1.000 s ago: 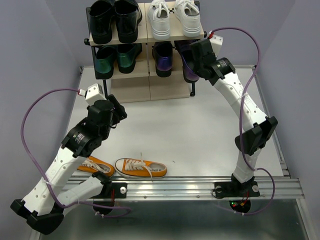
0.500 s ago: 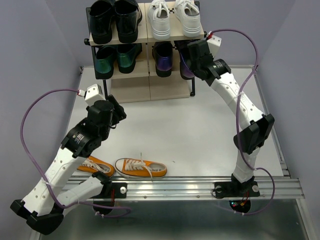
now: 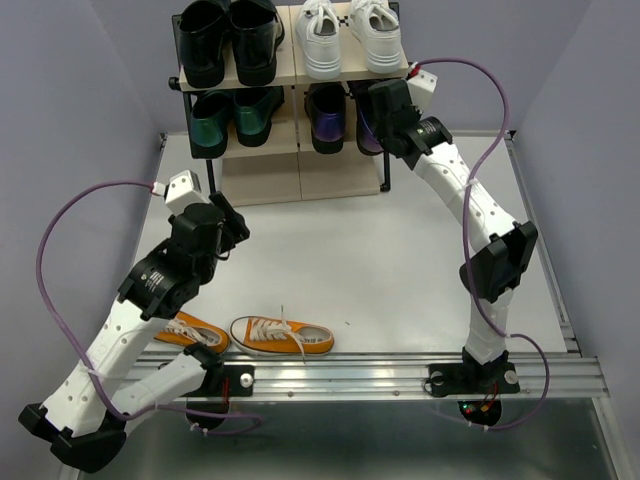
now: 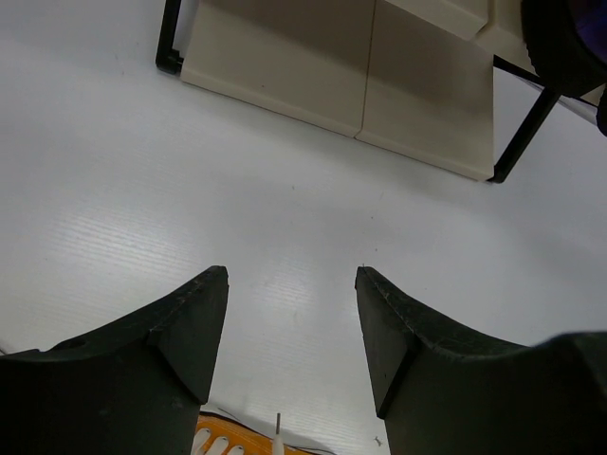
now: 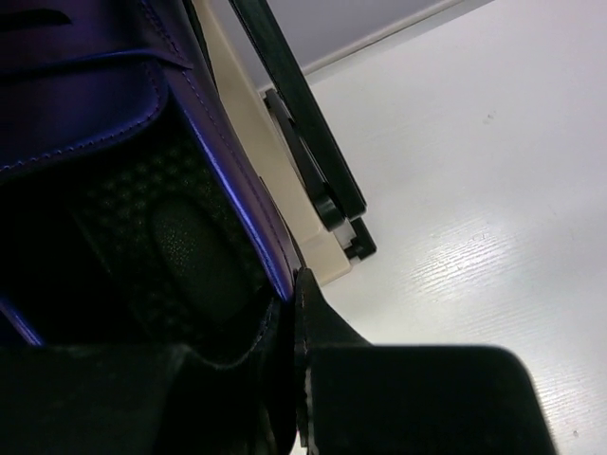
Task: Place and organize the shoes onto the shoe shelf
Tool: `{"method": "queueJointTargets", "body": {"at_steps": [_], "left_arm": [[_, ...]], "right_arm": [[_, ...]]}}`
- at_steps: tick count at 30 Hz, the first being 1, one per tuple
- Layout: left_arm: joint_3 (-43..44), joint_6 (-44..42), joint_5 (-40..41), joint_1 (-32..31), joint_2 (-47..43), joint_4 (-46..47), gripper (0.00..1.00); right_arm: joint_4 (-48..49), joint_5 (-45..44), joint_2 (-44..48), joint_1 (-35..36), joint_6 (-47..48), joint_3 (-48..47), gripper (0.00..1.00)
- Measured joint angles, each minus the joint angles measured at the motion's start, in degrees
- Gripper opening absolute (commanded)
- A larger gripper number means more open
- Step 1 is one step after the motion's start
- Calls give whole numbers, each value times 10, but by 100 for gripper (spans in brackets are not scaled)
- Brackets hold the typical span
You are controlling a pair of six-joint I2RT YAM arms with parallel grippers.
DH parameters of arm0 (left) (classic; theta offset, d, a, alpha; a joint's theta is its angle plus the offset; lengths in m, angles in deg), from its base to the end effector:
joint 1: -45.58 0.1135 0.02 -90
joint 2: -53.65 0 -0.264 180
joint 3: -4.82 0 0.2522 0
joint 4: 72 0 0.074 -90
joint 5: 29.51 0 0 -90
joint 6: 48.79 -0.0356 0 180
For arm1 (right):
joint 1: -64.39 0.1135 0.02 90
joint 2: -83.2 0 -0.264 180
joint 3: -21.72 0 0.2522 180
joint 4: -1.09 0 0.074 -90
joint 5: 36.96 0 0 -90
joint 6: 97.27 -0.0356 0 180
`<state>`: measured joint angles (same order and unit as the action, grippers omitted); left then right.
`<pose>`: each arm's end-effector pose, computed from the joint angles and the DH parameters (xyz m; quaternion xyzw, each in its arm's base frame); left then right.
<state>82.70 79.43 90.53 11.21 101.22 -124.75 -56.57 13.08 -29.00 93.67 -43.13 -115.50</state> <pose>0.1392 -0.0736 0.3956 -0.1710 0.7975 -0.1443 0.5603 0.3894 0.1921 0.4100 0.2110 0.8137 -0.0098 0.5415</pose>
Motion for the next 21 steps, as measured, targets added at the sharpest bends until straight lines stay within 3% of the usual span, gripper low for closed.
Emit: {"method": "queueJointTargets", "body": {"at_steps": [1, 4, 5, 6, 11, 21], "left_arm": [[0, 1, 0, 0, -2, -1, 67], [0, 2, 1, 0, -4, -2, 67], [0, 2, 1, 0, -5, -3, 67], [0, 2, 1, 0, -5, -3, 67], [0, 4, 0, 0, -5, -3, 67], [0, 7, 0, 0, -5, -3, 67]], "right_arm": [[0, 0, 0, 0, 0, 0, 12], [3, 1, 0, 0, 0, 0, 43], [25, 1, 0, 0, -10, 0, 43], [44, 1, 0, 0, -14, 0, 53], [100, 12, 11, -6, -12, 2, 66], [105, 55, 63, -6, 5, 44, 90]]}}
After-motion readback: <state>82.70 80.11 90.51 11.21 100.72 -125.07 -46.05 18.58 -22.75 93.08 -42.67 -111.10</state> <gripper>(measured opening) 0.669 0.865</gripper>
